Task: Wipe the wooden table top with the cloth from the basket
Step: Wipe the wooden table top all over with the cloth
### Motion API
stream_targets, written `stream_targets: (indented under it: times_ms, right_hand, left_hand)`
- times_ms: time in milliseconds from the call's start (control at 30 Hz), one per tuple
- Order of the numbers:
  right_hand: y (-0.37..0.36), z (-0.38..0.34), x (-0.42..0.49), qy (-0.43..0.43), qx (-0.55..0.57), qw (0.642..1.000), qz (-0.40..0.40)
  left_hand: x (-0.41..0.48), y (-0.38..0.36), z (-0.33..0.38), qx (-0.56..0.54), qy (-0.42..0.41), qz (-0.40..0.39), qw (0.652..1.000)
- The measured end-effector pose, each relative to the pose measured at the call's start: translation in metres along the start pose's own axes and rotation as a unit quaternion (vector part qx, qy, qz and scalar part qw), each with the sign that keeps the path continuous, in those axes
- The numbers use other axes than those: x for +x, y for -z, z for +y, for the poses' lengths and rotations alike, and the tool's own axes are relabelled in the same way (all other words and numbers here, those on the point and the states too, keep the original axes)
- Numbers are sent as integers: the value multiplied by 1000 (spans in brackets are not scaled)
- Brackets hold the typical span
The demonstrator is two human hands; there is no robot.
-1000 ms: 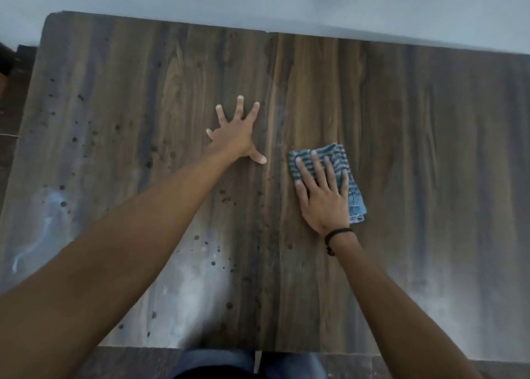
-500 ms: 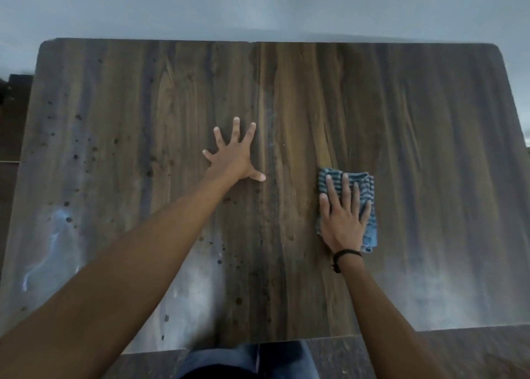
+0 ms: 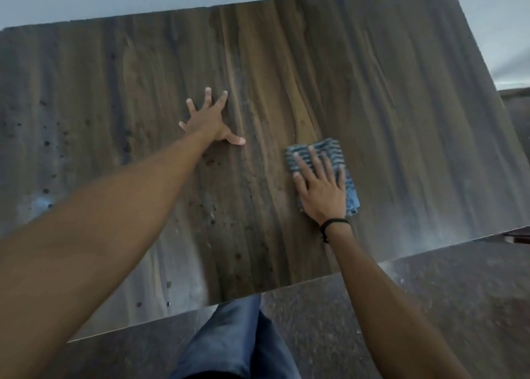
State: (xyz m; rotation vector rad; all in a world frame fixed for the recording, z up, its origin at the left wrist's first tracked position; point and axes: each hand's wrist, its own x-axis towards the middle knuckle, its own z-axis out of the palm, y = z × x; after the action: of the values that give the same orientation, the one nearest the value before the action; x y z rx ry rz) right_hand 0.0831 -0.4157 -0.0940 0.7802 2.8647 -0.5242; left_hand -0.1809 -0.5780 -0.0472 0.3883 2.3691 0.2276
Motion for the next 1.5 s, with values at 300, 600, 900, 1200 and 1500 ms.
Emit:
stream_targets:
  times_ms: [300,600,900,1200,1500]
  right_hand:
    - [1,19,-29,6,-9,1000,2]
    - [-18,19,-82,-50,-7,999,13]
    - [-15,44,-121,15,-60,998,-21]
    - [-41,-9,-162,-43,-25,999,-9]
    - [-20,7,-111,-219,19,975,40]
  left_hand:
    - [1,1,1,11,3,-6,1000]
    - [10,0,-2,28,4,-5,1000]
    - [8,1,0,38,4,-3,999]
    - [8,4,4,56,1,1,998]
    - [7,3,-2,36,-6,-6,999]
